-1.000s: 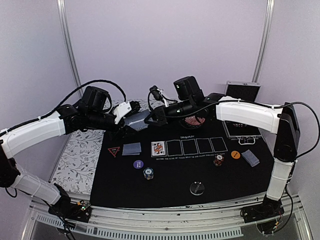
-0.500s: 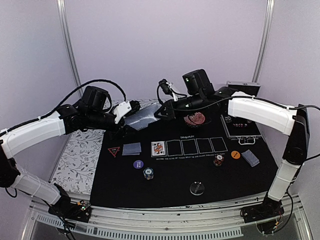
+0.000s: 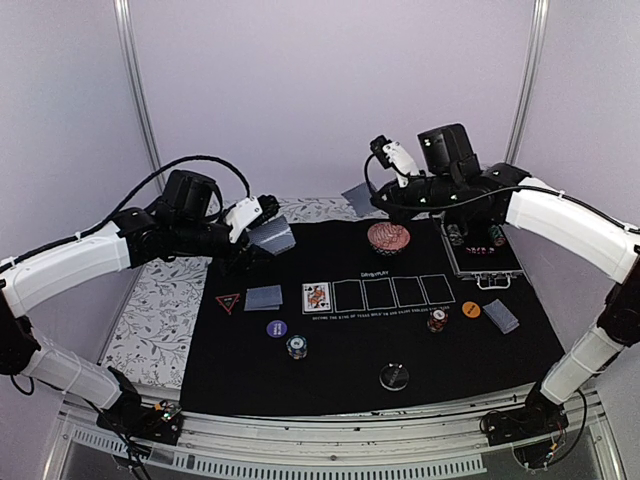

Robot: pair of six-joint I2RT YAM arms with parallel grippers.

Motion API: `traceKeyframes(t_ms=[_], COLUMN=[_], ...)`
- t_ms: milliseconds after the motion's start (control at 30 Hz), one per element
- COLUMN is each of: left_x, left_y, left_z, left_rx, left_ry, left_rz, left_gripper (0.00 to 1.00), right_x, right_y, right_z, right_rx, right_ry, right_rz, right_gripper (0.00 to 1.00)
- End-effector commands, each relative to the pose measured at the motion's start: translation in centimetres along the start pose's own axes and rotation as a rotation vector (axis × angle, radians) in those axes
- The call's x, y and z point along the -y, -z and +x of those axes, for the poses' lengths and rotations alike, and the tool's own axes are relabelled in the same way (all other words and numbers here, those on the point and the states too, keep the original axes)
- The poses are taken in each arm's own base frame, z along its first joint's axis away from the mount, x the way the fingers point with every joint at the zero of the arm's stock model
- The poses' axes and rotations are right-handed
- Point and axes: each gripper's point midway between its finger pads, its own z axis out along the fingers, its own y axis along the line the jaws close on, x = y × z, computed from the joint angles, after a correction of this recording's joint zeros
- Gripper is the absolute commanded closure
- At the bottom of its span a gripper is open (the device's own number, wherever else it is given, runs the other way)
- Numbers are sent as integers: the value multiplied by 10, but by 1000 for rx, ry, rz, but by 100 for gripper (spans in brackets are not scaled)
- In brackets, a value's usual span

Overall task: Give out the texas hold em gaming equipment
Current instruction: Flop the poker card in the community card area.

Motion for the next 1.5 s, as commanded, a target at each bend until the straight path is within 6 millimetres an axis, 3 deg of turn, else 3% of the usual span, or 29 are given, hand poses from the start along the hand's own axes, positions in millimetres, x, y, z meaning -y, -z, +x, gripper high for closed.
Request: traceKeyframes(t_ms=[0,133,333,500,667,833,1267,1467], left_x=[-12,-23,-31,-34,-37,-36,-36,-37], left_y=[10,5,-1,-4,-3,-3,-3,-4], left_z=[-28,-23,-13,-7,-5,-6,-4,-4], left_rx=[88,64,39,25,21,22,17,17], left_ry=[36,80,112,122,121,122,119,119], left_rz=[-28,-49,-51,-49,-58,-55,-57,-56], left_gripper=[49,49,48,48,48,48,48,48], right_x=[52,50,45,27,17,1,4,3], right_y=[-45,-76,-122,-135,-141,-143,-148,-153], right_z=[70,95,130,184,220,239,268,264], right_rx=[-244,-218,-243,-321,-399,-424,-508,-482], right_ry=[408,734,901,1030,1059,1052,1046,1071], right_rz=[307,333,314,213,113,21,-13,-4], right_gripper=[98,98,98,98,98,98,98,98])
